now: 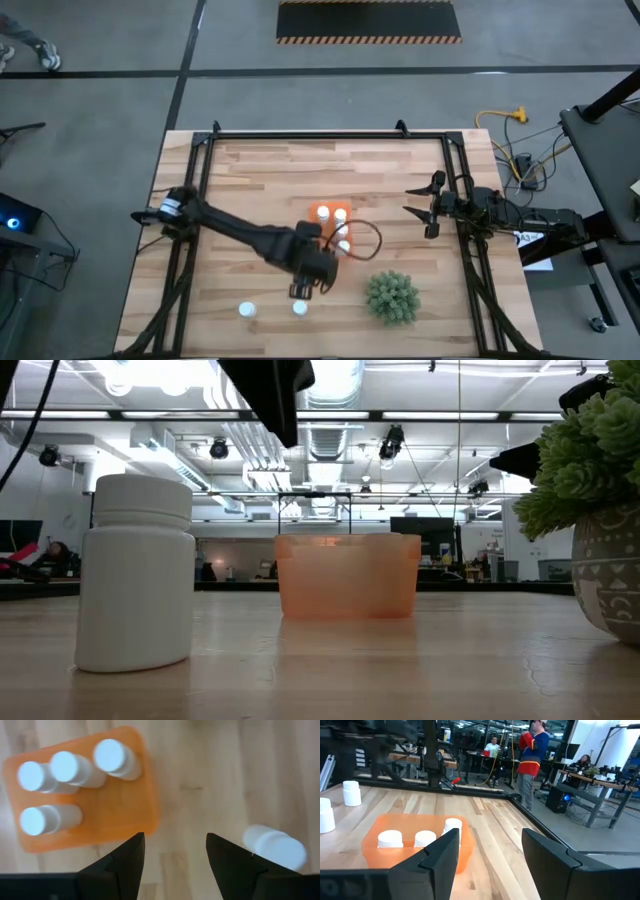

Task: Pick and place pill bottles into a basket
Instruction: Put the white pill bottle into the orange bin

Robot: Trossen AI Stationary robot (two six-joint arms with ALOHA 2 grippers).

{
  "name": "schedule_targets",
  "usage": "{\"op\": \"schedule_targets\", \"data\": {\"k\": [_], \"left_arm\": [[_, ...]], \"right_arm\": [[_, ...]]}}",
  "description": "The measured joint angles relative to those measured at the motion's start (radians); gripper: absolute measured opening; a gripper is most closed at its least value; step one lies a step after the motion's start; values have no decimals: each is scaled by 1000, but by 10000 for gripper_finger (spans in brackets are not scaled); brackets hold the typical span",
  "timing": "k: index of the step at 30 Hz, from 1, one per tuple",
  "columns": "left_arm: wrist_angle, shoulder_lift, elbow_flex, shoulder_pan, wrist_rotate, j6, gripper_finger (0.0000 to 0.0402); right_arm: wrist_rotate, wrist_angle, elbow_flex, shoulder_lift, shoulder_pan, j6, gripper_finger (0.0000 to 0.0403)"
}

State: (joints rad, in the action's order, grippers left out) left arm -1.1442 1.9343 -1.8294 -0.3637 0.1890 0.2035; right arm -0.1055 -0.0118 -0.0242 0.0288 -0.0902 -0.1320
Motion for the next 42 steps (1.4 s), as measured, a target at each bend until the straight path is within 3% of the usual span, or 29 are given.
{"op": "schedule_targets", "data": {"k": [27,42], "left_arm": [[-25,-2,4,-272,-3,110,194],[-39,-2,14,-371,5,248,194]], "right_arm": [[0,0,0,0,0,-1,206],[0,0,0,0,0,0,206]]}}
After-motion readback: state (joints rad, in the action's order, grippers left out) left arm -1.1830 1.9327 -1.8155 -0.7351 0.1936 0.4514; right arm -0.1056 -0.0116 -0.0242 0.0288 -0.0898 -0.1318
